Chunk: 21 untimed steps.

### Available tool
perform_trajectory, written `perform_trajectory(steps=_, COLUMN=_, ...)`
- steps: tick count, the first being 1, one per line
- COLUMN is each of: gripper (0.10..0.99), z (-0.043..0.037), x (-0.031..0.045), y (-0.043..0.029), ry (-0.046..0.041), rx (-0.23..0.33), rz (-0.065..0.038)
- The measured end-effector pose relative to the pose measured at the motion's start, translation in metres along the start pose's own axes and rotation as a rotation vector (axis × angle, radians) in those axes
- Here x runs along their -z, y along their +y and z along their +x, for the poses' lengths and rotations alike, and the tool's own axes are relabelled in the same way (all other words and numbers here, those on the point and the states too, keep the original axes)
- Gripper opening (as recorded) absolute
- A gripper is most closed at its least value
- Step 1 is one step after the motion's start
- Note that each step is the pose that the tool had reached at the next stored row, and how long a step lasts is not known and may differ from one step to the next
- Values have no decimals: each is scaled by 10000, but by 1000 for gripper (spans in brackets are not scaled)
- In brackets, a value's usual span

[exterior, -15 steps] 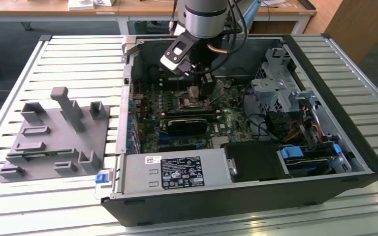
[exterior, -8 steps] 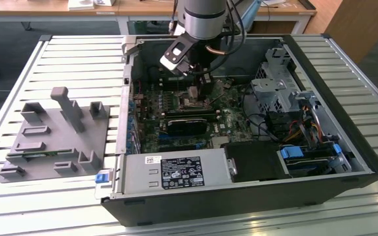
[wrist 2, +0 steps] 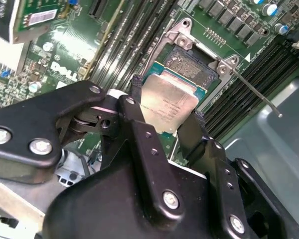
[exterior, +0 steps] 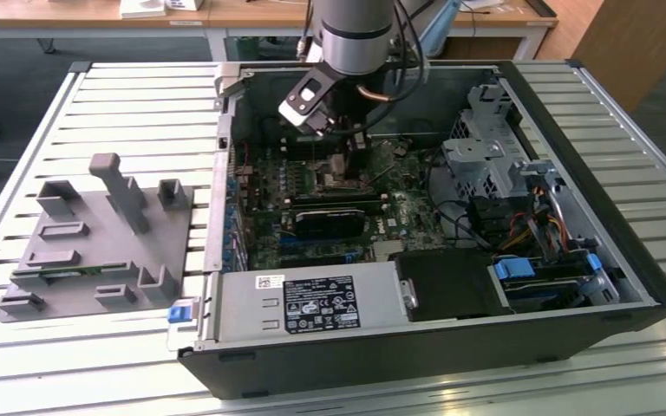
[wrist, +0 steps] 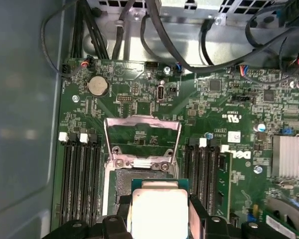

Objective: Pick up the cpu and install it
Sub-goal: 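Place the cpu into insertion slot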

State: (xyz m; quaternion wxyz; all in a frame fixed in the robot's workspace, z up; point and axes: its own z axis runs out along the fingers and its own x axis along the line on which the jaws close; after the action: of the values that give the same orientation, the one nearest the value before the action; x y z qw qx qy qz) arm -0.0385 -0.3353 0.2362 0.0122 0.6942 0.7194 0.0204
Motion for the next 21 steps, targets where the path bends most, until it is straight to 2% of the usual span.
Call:
perform_trajectory(steps=4, gripper=537, z=52, x=-66, y=-7, ry=-8, rx=-85, rz=0)
perform_trajectory(steps=5, gripper=537, z=110, x=-141, y=-8, ry=-11, rx=-133, rz=-3)
perform_trajectory(steps=6, gripper=537, z=110, x=-187, y=-14, ry=-14, rx=-137, rz=-1)
perform_trajectory(steps=8, gripper=537, z=109, x=-221, y=-18, ry=-13, rx=-136, rz=-2)
perform_trajectory(steps=21, gripper=537, z=118, x=-294, y=-48, ry=-16, rx=-190, rz=-3)
